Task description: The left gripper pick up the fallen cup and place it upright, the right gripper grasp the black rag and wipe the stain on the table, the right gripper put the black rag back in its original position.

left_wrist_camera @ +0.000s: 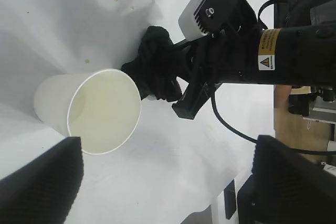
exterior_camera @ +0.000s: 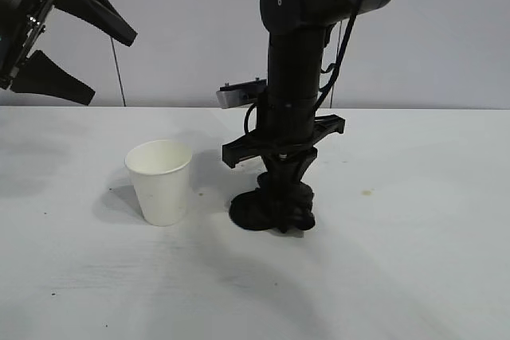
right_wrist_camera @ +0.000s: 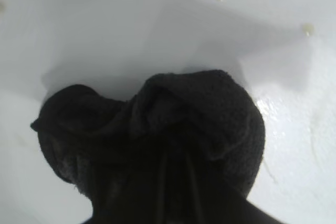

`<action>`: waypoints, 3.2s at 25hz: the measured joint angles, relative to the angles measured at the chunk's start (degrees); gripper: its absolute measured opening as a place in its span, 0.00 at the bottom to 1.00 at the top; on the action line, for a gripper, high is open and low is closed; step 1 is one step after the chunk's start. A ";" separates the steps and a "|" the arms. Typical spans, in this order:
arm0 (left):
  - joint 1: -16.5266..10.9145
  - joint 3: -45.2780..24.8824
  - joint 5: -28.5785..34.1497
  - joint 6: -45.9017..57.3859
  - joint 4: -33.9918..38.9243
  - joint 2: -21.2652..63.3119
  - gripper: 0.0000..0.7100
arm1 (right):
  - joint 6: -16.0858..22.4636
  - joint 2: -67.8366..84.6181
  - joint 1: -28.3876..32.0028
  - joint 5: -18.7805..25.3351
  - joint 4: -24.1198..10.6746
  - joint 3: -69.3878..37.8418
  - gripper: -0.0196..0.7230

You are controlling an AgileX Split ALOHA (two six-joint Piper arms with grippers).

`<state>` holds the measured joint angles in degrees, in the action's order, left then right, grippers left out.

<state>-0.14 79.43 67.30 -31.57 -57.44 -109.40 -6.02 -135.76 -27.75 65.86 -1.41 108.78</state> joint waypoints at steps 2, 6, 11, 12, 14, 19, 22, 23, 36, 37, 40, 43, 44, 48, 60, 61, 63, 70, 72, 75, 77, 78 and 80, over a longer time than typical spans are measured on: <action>0.00 0.00 0.21 0.00 0.00 0.00 0.89 | 0.06 0.00 0.79 1.03 -0.73 0.00 0.06; 0.00 0.00 0.25 0.00 0.00 0.00 0.89 | 0.44 0.00 4.29 2.80 -0.73 0.00 0.06; 0.00 0.00 0.28 0.00 0.00 0.00 0.89 | 0.44 0.22 8.35 3.43 -0.67 -0.05 0.06; 0.00 0.00 0.28 0.00 0.00 0.00 0.89 | 0.44 0.43 9.00 3.43 -0.73 -0.05 0.06; 0.00 0.00 0.28 0.00 0.00 0.00 0.89 | 0.44 0.68 9.90 3.43 -1.22 -0.10 0.06; 0.00 0.00 0.18 0.00 0.00 0.00 0.89 | 0.44 1.72 11.21 3.43 -2.58 -0.26 0.06; 0.00 0.00 0.18 0.00 0.00 0.00 0.89 | 0.44 1.72 11.28 3.48 -2.64 -0.31 0.06; 0.00 0.00 0.18 0.00 0.00 0.00 0.89 | 0.44 1.72 11.28 3.43 -2.56 -0.38 0.06; 0.00 0.00 -0.04 0.00 0.00 0.00 0.89 | 0.44 3.69 11.28 3.20 -2.04 -5.58 0.06; 0.00 0.00 -0.08 0.00 0.00 0.00 0.89 | 0.44 3.99 11.28 3.20 -2.04 -5.72 0.06; 0.00 0.00 -0.08 0.00 0.00 0.00 0.89 | 0.44 5.64 11.39 3.25 -2.04 -5.77 0.06; 0.00 0.00 -0.08 0.00 0.00 0.00 0.89 | 0.44 7.59 11.58 3.37 -2.17 -5.77 0.06; 0.00 0.00 -0.08 0.00 0.00 0.00 0.89 | 0.44 8.09 11.65 3.37 -2.17 -5.77 0.06; 0.00 0.00 -0.08 0.00 0.00 0.00 0.89 | 0.44 8.48 11.65 3.43 -2.06 -5.77 0.06; 0.00 0.00 -0.08 0.00 0.00 0.00 0.89 | 0.44 8.48 11.65 3.43 -1.54 -5.77 0.10; 0.00 0.00 -0.08 0.00 0.00 0.00 0.89 | 0.44 8.48 11.65 3.43 -1.45 -5.77 0.15; 0.00 0.00 -0.08 0.00 0.00 0.00 0.89 | 0.44 8.48 11.65 3.43 -0.98 -5.77 0.35; 0.00 0.00 -0.08 0.00 0.00 0.00 0.89 | 1.47 10.50 11.69 3.43 -0.39 -5.77 0.93; 0.00 0.00 -0.08 0.00 0.00 0.00 0.89 | 1.52 12.56 12.14 3.49 1.41 -5.77 0.95; 0.00 0.00 -0.08 0.00 0.00 0.00 0.89 | 0.46 16.33 14.12 3.23 9.35 -5.77 0.95; 0.00 0.00 -0.08 0.00 0.00 0.00 0.89 | -0.95 18.21 15.92 2.96 16.05 -5.77 0.96; 0.00 0.00 -0.08 -0.01 0.00 0.00 0.89 | -1.79 18.77 16.98 2.97 21.07 -5.77 0.96; 0.00 0.00 -0.08 -0.01 0.00 0.00 0.89 | -3.34 19.08 18.03 3.16 28.13 -5.77 0.96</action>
<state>-0.14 79.43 67.21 -31.58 -57.44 -109.40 -9.36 -116.68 -9.73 69.02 26.72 103.01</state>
